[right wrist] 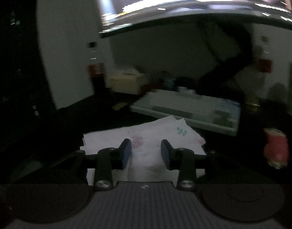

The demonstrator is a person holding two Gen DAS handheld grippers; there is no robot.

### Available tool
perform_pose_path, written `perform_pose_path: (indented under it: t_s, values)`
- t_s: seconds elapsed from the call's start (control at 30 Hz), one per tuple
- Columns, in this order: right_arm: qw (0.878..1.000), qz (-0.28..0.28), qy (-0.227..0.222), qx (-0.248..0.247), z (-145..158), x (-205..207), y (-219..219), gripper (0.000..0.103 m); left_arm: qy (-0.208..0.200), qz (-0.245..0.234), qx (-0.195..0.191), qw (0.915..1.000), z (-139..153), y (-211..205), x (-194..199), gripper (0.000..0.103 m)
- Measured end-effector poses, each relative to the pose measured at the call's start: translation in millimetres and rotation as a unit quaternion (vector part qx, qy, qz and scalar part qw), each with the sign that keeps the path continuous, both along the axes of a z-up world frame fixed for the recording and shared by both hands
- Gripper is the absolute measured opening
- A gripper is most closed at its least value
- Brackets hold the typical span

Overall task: Clean container
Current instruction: 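Keep wiping the jar exterior with the right tool's tissue, then rub the tissue over the jar rim with the right tool while the left tool holds the jar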

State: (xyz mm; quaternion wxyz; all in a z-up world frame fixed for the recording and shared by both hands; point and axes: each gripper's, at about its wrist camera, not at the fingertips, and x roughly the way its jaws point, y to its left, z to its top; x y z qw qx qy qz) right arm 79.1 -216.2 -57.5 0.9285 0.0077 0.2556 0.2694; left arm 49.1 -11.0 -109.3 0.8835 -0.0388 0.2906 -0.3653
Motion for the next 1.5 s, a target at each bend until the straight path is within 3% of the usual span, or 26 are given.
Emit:
perform_pose_path:
  t_s: [0.1,0.3,0.43,0.5,0.67,0.77,0.9,1.07,1.13,1.27,1.43,1.5]
  values:
    - [0.999,-0.024,0.021,0.013,0.0,8.0,-11.2,0.041,-0.005,0.003,-0.002,1.0,-1.6,-1.6,-6.7,0.102]
    - [0.998,0.068,-0.012,0.002,2.1,-23.1,10.9,0.041,-0.018,0.004,-0.002,0.9998,-3.2,-7.4,-19.5,0.102]
    - [1.0,-0.006,0.015,0.014,-2.6,-5.8,-16.4,0.044,-0.024,0.004,0.004,0.9997,-2.9,-8.9,-27.2,0.102]
    - [0.999,-0.011,0.024,0.023,-3.1,-6.3,-20.1,0.044,-0.025,0.006,0.005,0.9997,-2.9,-9.9,-30.1,0.102]
    - [0.998,0.065,-0.015,-0.001,0.2,-38.5,3.8,0.043,-0.026,0.004,0.011,0.9996,-1.9,-16.1,-34.9,0.102]
    - [1.0,0.015,-0.018,-0.011,-1.7,-31.9,-6.1,0.043,-0.022,-0.003,0.013,0.9997,-1.3,-18.3,-37.7,0.102]
    - [0.999,-0.037,0.008,0.016,-5.8,-19.5,-27.4,0.044,-0.025,-0.015,0.02,0.9994,-1.4,-24.3,-43.5,0.102]
    - [0.998,0.06,-0.025,0.012,-3.1,-49.8,-9.6,0.044,-0.029,-0.022,0.029,0.9989,-1.3,-31.4,-48.7,0.102]
    - [0.998,0.057,-0.027,0.009,-3.4,-49.6,-13.6,0.043,-0.03,-0.023,0.03,0.9988,-1.4,-32.7,-51.8,0.102]
    - [1.0,-0.008,-0.002,0.027,-6.7,-35.5,-35.2,0.045,-0.038,-0.024,0.037,0.9983,-2.2,-38.3,-59.0,0.102]
    - [0.997,0.069,-0.044,0.012,-4.6,-71.5,-20.4,0.043,-0.042,-0.031,0.044,0.9977,-2.3,-47.1,-66.7,0.102]
    - [0.997,0.054,-0.047,0.01,-6.3,-71.5,-27.1,0.043,-0.042,-0.035,0.047,0.9974,-1.5,-49.9,-69.8,0.102]
